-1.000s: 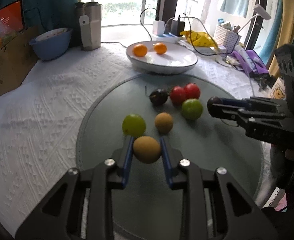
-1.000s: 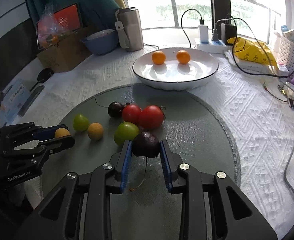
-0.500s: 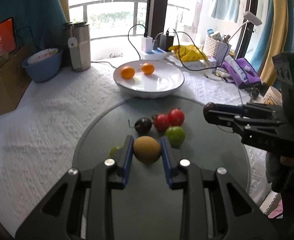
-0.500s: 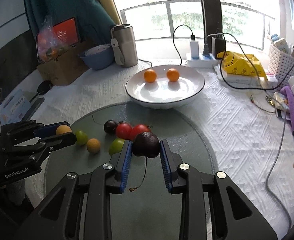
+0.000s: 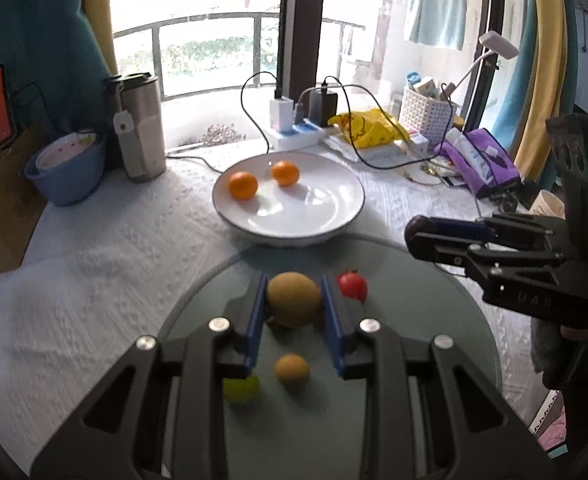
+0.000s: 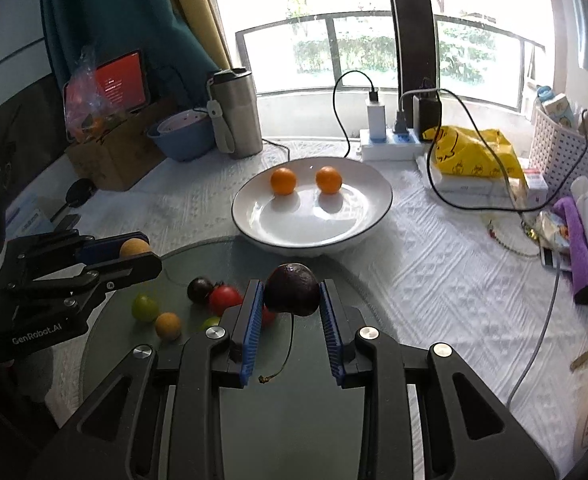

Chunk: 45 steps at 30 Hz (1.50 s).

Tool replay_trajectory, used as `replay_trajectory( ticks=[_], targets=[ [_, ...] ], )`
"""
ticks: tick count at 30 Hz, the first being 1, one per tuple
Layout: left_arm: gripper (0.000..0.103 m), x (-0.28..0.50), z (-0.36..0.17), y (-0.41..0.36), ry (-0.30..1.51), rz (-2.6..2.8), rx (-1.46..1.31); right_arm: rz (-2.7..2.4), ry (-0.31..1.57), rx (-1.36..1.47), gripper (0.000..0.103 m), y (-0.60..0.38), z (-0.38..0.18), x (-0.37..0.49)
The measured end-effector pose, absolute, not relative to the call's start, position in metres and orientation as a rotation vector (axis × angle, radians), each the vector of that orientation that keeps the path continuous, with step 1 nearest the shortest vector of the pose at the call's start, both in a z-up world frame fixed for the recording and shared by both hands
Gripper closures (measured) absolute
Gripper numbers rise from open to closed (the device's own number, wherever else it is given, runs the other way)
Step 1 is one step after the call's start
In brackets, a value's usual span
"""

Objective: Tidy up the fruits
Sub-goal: 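Carry the tan fruit and dark plum with both tools over the plate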

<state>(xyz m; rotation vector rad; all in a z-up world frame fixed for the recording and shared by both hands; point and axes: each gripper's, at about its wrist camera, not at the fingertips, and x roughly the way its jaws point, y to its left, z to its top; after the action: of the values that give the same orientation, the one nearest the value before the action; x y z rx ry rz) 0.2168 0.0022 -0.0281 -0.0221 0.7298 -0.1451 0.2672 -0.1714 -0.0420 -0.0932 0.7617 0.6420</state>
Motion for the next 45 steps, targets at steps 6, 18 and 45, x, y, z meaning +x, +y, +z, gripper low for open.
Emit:
replay_trajectory(
  ticks=[6,18,45],
  targets=[
    [0.074,0.24,-0.021,0.007,0.709,-0.152,-0.001,0.634,0.742,-0.114,0.072,-0.169,-0.036,0.285],
    [0.074,0.299,-0.03,0.016,0.74,-0.185,-0.012,0.628,0.747,-0.133,0.072,-0.156,-0.04,0.324],
    [0.074,0.371,-0.072,0.038,0.877,-0.203,-0.092,0.625,0.846,-0.101,0.072,-0.111,-0.084,0.407]
  ],
)
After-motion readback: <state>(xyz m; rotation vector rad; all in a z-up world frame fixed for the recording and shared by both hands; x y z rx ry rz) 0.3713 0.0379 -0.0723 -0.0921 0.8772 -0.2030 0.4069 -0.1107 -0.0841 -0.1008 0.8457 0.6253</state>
